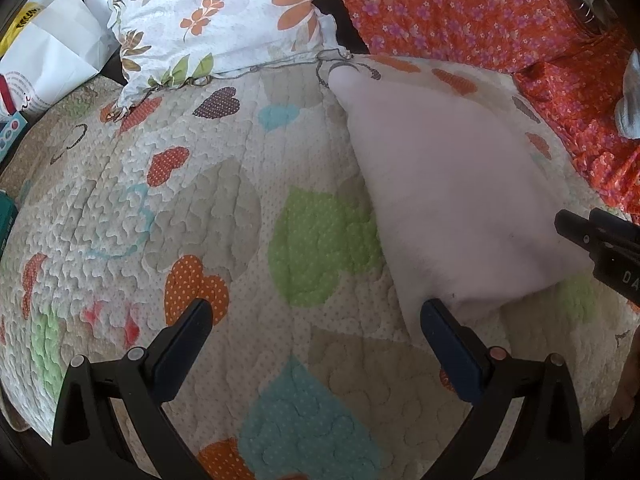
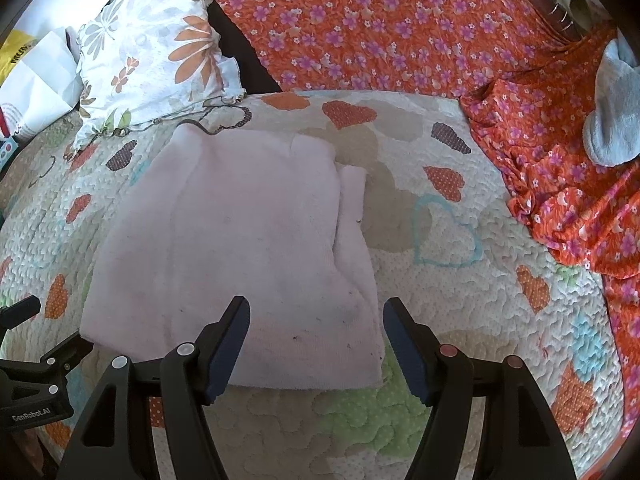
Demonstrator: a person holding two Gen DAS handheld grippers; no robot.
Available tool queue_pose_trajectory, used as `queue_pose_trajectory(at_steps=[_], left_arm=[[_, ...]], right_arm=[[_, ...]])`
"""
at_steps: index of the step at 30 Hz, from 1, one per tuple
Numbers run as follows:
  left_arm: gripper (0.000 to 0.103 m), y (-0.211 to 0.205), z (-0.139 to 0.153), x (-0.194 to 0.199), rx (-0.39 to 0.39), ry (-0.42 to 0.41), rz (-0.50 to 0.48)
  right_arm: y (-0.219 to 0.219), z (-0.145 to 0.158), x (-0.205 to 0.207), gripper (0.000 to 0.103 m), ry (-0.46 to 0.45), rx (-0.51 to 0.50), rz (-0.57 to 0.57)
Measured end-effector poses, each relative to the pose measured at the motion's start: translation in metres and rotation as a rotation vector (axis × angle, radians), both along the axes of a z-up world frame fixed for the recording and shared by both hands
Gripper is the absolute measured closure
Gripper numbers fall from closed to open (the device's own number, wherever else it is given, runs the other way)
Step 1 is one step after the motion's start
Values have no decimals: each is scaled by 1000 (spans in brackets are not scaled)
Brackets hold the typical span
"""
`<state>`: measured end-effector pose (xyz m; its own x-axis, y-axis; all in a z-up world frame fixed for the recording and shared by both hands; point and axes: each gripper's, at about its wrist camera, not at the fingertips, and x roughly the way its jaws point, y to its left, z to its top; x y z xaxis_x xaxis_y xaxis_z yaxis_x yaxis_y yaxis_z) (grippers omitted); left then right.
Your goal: Fold small clothes
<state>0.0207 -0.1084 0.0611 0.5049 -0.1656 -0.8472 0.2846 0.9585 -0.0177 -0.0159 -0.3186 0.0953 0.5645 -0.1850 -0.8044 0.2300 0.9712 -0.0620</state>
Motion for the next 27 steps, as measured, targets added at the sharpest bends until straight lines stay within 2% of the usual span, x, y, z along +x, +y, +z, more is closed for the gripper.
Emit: queue_pose_trajectory(at_steps=[13, 15, 19, 21, 22, 25, 27], left_arm=[[0, 2, -6, 2, -9, 30, -3], [0, 3, -6, 3, -12, 34, 0], [0, 4, -4, 6, -15, 32, 6], [0, 4, -4, 6, -15, 34, 2], [0, 4, -4, 6, -12, 34, 2], [0, 3, -5, 6, -8, 35, 1], [0, 4, -6, 7, -10, 41, 5]], right_arm=[[-4, -3, 0, 29, 4, 3, -13], [-8, 1, 0, 29, -16, 0, -24], [-15, 16, 9, 30, -117, -28, -43], [-21, 21, 23, 38, -138, -31, -51], [-26, 20, 31, 44, -133, -13, -60], [-40, 6, 56, 45, -84, 129, -30], [-46, -16, 78, 45, 5, 176, 2]])
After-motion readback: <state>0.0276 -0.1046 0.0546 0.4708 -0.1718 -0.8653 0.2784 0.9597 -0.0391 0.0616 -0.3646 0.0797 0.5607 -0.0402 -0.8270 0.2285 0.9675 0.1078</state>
